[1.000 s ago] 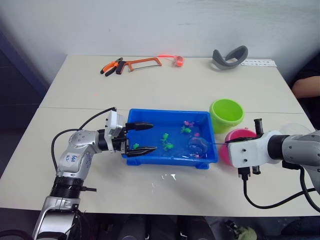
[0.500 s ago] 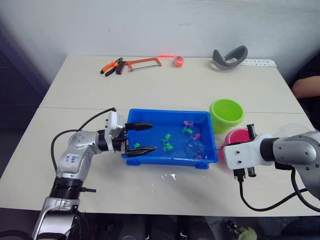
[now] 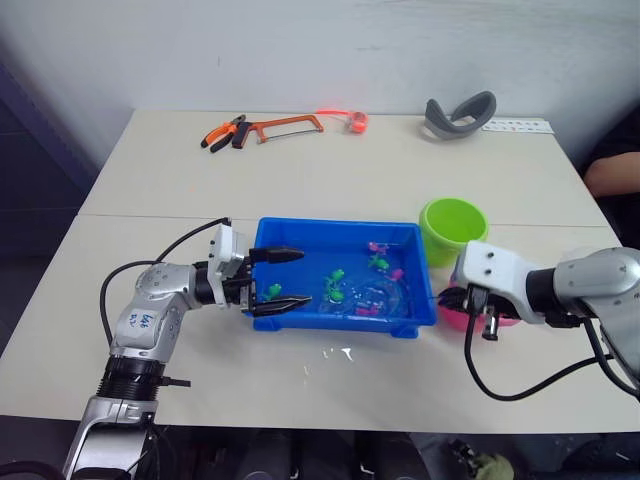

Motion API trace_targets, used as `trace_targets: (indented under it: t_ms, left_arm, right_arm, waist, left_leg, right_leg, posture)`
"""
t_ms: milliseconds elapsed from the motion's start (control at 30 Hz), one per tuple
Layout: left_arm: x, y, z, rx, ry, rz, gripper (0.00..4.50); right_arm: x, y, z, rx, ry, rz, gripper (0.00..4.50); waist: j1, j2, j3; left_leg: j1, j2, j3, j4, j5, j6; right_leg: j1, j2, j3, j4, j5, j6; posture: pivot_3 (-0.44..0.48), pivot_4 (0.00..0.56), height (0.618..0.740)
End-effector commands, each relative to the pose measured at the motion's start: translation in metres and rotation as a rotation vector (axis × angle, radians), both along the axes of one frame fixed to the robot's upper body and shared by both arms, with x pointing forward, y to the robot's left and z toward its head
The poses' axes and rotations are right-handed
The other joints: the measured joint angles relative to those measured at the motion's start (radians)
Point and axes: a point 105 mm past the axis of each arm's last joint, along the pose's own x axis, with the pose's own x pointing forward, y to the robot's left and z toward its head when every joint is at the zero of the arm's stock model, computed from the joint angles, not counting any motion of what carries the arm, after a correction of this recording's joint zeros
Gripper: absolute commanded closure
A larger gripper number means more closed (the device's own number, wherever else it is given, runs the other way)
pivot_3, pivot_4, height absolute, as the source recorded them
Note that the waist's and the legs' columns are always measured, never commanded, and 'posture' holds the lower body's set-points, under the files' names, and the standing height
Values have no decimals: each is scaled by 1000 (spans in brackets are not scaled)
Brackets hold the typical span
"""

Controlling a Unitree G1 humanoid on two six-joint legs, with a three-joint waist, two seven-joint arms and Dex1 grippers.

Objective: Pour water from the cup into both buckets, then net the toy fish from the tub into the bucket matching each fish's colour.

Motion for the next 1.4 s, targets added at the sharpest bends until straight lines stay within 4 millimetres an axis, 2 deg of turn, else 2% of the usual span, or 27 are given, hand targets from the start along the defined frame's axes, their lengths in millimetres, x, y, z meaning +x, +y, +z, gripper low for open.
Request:
trace_targets:
  t_ms: [33,200,300,433,533,633,833,1133,1400]
  left_arm:
    - [-2,1,7,1,-41,-11,48]
    - [-1,2,7,1,-43,-7,48]
    - [-1,3,7,-1,-45,-3,48]
    - [0,5,6,6,-50,4,48]
    - [4,14,5,46,-64,32,48]
    - [13,41,6,115,-64,88,48]
    - [11,73,8,187,-2,97,48]
    - [7,81,14,212,-1,92,48]
    - [10,92,19,241,4,162,48]
  right_arm:
    - [3,-4,8,52,10,-42,4500]
    - [6,0,12,211,81,-121,4500]
    - [9,-3,12,173,37,-117,4500]
    - [9,-3,8,39,-47,-43,4500]
    - [7,7,4,39,-56,-4,4500]
    - [7,19,-3,29,-65,39,4500]
    - [13,45,-12,80,-69,79,4500]
    - [20,77,-19,152,-61,117,4500]
    - [27,84,-27,102,-60,133,4500]
  waist:
    - [1,0,0]
    - [0,0,0]
    - [-1,0,0]
    - [0,0,0]
    - [0,0,0]
    - [-2,0,0]
    - [-11,-1,1]
    - [-12,-2,1]
    - [-20,-2,1]
  left_leg:
    - [0,0,0,0,0,0]
    - [0,0,0,0,0,0]
    - [-1,0,0,0,0,0]
    - [-1,0,0,0,0,0]
    - [-1,0,0,0,0,0]
    - [-1,0,1,0,0,0]
    - [-1,0,1,0,0,-1]
    - [-2,0,0,-1,-1,0]
    - [-3,0,0,-1,-1,0]
  right_leg:
    - [0,0,0,0,0,0]
    - [0,0,0,0,0,0]
    - [0,0,0,0,0,0]
    - [-1,0,0,0,0,0]
    - [-1,1,0,0,0,0]
    - [-1,1,0,0,0,0]
    - [-2,0,0,1,0,0]
    - [-2,0,-2,0,0,0]
    - [-3,0,-1,1,0,0]
  posture:
    - [0,150,740]
    - [0,150,740]
    - [0,150,740]
    - [0,150,740]
    - [0,150,740]
    - [0,150,740]
    - [0,150,740]
    - [0,150,740]
    - [0,150,740]
